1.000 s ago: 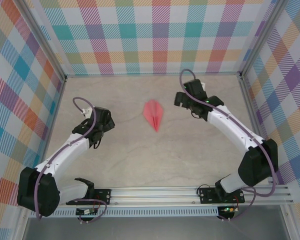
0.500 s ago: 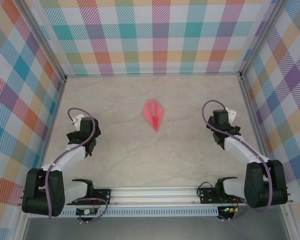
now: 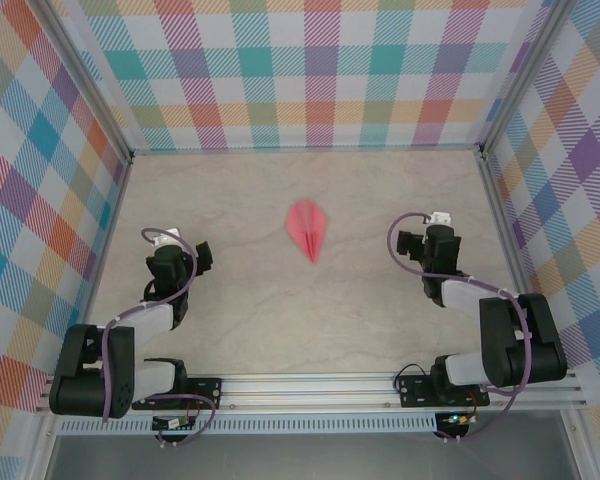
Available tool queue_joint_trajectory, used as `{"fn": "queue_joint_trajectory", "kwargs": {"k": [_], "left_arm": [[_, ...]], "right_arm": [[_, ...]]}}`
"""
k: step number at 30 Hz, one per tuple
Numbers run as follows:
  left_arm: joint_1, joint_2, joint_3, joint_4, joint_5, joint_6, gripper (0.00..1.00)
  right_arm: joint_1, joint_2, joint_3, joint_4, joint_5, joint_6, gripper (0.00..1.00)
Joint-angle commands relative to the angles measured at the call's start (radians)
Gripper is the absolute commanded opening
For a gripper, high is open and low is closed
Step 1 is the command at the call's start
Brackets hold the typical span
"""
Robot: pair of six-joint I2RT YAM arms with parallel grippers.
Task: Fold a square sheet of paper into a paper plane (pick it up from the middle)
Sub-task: Reset both arms
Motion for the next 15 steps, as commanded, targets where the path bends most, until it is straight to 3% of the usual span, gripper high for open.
{"fn": "queue_joint_trajectory", "kwargs": {"k": [1, 6, 15], "left_arm": [[0.013, 0.050, -0.010, 0.212, 0.080, 0.038, 1.00], [0.016, 0.167, 0.005, 0.320, 0.115, 0.033, 1.00], [-0.004, 0.311, 0.033, 0.392, 0.045, 0.023, 1.00]], "right_arm": [[-0.020, 0.030, -0.029, 0.206, -0.064, -0.052, 1.00], [-0.074, 0.053, -0.043, 0.248, -0.121, -0.012, 1.00], [-0.092, 0.109, -0.035, 0.280, -0.184, -0.017, 1.00]]}}
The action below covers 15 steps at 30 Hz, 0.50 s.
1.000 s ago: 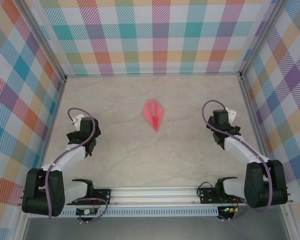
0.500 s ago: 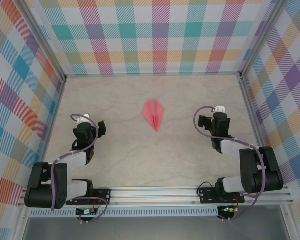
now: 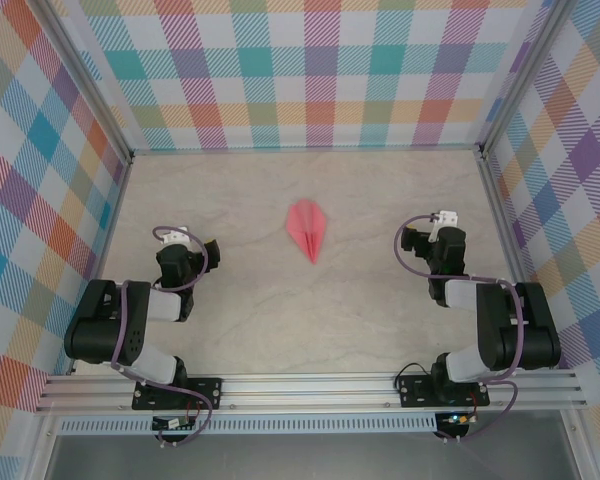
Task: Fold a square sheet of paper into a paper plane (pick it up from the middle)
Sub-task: Reset both arms
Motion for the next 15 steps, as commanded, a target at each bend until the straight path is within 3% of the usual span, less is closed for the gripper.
{"fn": "queue_joint_trajectory", "kwargs": {"k": [1, 6, 15], "left_arm": [[-0.010, 0.022, 0.034, 0.063, -0.028, 0.011, 1.00], [-0.035, 0.033, 0.085, -0.020, -0.079, 0.023, 1.00], [-0.043, 0.034, 0.092, -0.032, -0.071, 0.038, 1.00]], "right_arm": [[-0.002, 0.050, -0.006, 0.109, -0.030, 0.006, 1.00], [-0.002, 0.059, -0.013, 0.115, -0.034, 0.003, 1.00], [-0.002, 0.060, -0.011, 0.113, -0.034, 0.003, 1.00]]}}
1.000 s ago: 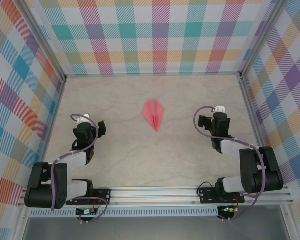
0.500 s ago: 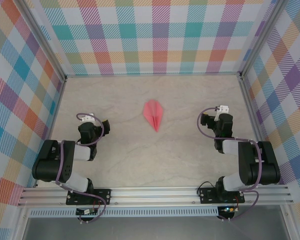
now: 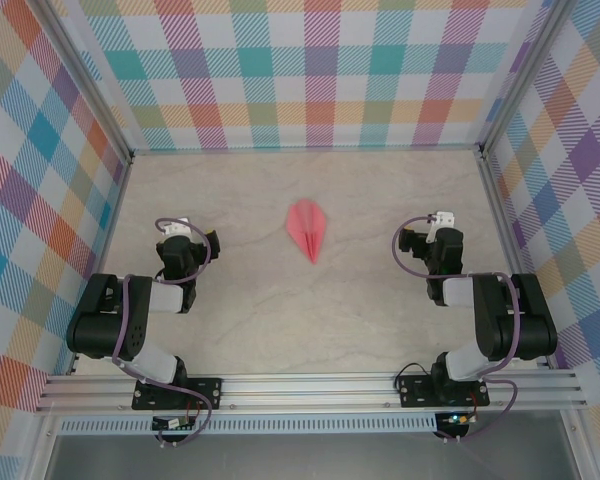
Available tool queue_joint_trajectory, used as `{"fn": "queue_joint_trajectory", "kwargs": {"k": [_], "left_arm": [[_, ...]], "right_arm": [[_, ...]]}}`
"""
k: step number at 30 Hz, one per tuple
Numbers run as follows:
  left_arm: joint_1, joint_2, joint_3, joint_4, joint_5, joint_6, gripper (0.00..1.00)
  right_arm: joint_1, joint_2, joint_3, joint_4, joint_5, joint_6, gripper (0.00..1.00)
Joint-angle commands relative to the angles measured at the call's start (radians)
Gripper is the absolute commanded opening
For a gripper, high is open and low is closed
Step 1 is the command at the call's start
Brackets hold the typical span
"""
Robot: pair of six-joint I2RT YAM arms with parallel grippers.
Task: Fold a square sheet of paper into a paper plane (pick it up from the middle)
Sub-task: Reset both arms
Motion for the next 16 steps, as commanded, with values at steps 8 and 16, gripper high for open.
{"fn": "queue_joint_trajectory", "kwargs": {"k": [8, 16], "left_arm": [[-0.016, 0.011, 0.021, -0.013, -0.006, 0.024, 1.00], [-0.020, 0.013, 0.027, -0.021, 0.001, 0.030, 1.00]], "right_arm": [[-0.002, 0.004, -0.007, 0.051, -0.017, 0.003, 1.00], [-0.002, 0.004, -0.007, 0.051, -0.017, 0.003, 1.00]]}}
